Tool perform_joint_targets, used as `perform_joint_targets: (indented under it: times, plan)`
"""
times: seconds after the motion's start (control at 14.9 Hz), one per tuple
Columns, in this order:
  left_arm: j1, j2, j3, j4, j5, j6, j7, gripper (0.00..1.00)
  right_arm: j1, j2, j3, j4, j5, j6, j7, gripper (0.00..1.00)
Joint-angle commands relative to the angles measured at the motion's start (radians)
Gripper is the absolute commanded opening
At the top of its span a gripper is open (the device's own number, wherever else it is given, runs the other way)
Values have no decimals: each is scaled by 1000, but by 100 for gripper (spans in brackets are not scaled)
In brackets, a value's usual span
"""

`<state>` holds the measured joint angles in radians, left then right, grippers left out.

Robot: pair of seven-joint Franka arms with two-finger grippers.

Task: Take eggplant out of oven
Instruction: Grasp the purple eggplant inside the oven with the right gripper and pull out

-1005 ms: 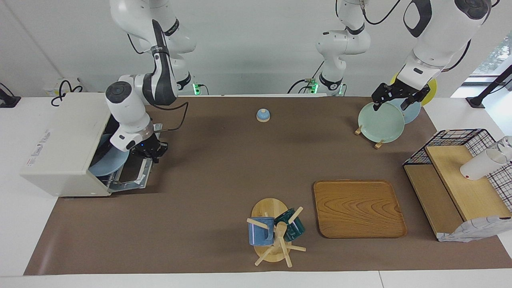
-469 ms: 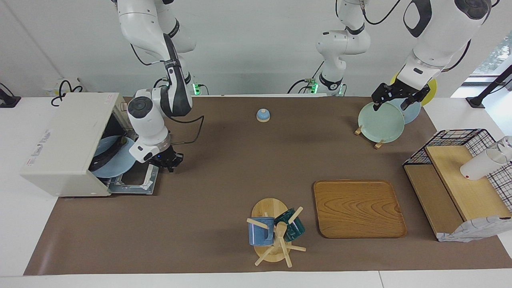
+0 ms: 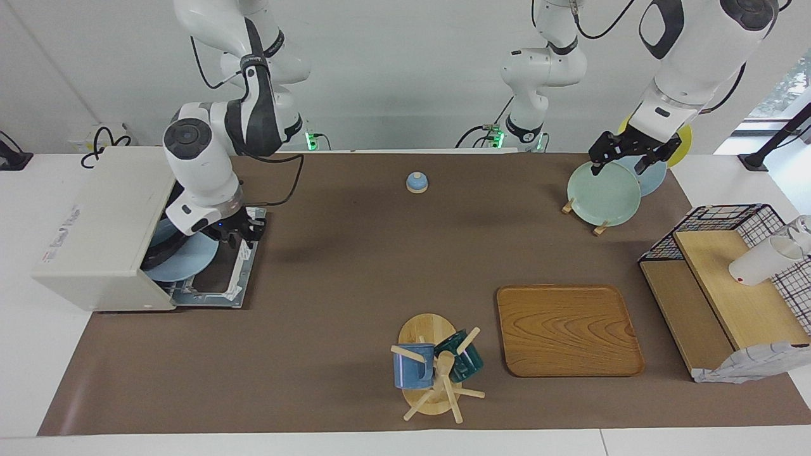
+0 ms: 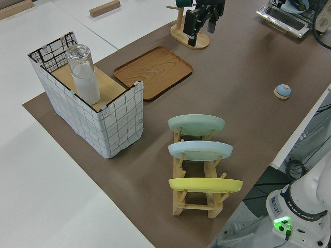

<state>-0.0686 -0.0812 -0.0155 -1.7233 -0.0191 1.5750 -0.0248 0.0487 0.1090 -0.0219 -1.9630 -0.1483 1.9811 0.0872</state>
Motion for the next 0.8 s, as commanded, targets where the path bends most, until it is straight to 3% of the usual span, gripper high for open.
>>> perform_joint_targets:
  times: [0.0,0.4,0.47,0.54,0.6,0.74]
  plan:
    - [10,-5,-6,4,18,-12,5,100,-65,-18,11,-54,-28,33,-12,43]
    - [10,-5,-6,4,18,-12,5,100,-113,-54,11,-192,-28,202,-95,35]
    - [10,-5,-6,4,18,-12,5,100,-113,-57,11,-206,-28,220,-95,28]
    - [10,-5,-6,4,18,-12,5,100,-112,-57,11,-209,-28,225,-101,9]
    - [10,-5,-6,4,18,-12,5,100,-105,-58,11,-206,-30,214,-128,0]
    - [10,-5,-6,4,18,-12,5,100,-89,-55,13,-182,-40,176,-179,0]
